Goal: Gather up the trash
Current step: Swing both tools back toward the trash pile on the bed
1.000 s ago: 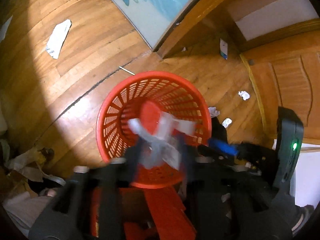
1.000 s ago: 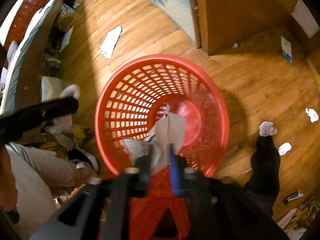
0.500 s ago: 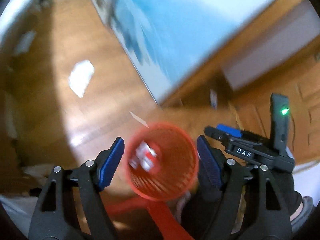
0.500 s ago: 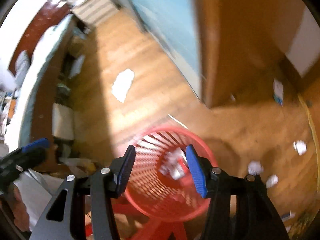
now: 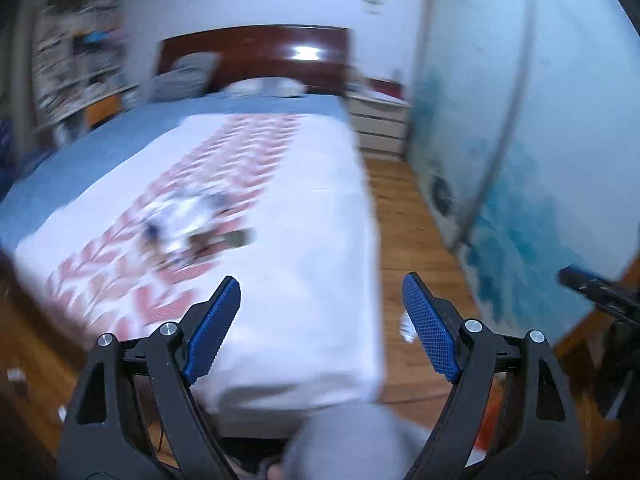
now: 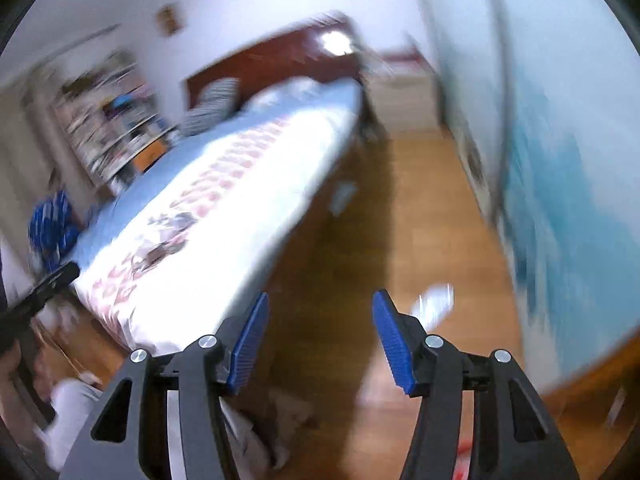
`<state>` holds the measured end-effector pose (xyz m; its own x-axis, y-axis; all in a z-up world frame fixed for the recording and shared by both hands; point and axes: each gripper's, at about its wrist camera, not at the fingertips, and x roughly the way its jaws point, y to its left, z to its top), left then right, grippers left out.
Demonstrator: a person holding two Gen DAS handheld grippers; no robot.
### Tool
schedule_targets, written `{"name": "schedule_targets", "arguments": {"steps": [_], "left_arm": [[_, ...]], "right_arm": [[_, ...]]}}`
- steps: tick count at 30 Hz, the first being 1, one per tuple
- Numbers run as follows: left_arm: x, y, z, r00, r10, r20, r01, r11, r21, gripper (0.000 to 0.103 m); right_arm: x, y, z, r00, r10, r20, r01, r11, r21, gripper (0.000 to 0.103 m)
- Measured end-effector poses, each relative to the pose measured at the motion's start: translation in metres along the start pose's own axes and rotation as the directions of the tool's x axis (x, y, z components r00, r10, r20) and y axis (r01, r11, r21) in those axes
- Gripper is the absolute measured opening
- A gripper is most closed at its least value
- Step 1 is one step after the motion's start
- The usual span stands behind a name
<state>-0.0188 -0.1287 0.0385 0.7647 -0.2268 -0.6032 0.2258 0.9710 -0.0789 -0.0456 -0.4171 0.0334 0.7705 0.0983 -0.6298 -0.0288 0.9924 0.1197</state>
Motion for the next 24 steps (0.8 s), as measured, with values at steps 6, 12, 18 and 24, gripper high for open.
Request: {"name": "schedule_targets", "arguments": {"steps": [6, 12, 18, 24], "left_arm": [[0.012, 0.072, -0.037, 0.994, 0.099, -0.053, -0.105, 0.987, -0.123, 0.083], [0.014, 0.090, -0.044, 0.992, 0.109, -0.055, -0.115, 0.985, -0.125, 0.083], [0.003, 0.109, -0.055, 0.990, 0.128, -0.064, -0.136, 0.980, -0.146, 0.083], [0.003, 0.118, -0.057, 0.990, 0.122, -0.067, -0.132, 0.975, -0.178, 0.083]], "right_arm": [[0.037, 0.093, 0.001, 0.990, 0.126, -0.055, -0.132, 0.983, -0.125, 0.056], [0.056, 0.128, -0.017, 0.978, 0.164, -0.125, -0.180, 0.974, -0.134, 0.056], [0.077, 0.146, -0.040, 0.973, 0.168, -0.160, -0.190, 0.973, -0.132, 0.056], [0.108, 0.171, -0.020, 0.963, 0.207, -0.175, -0.233, 0.962, -0.142, 0.068]]}}
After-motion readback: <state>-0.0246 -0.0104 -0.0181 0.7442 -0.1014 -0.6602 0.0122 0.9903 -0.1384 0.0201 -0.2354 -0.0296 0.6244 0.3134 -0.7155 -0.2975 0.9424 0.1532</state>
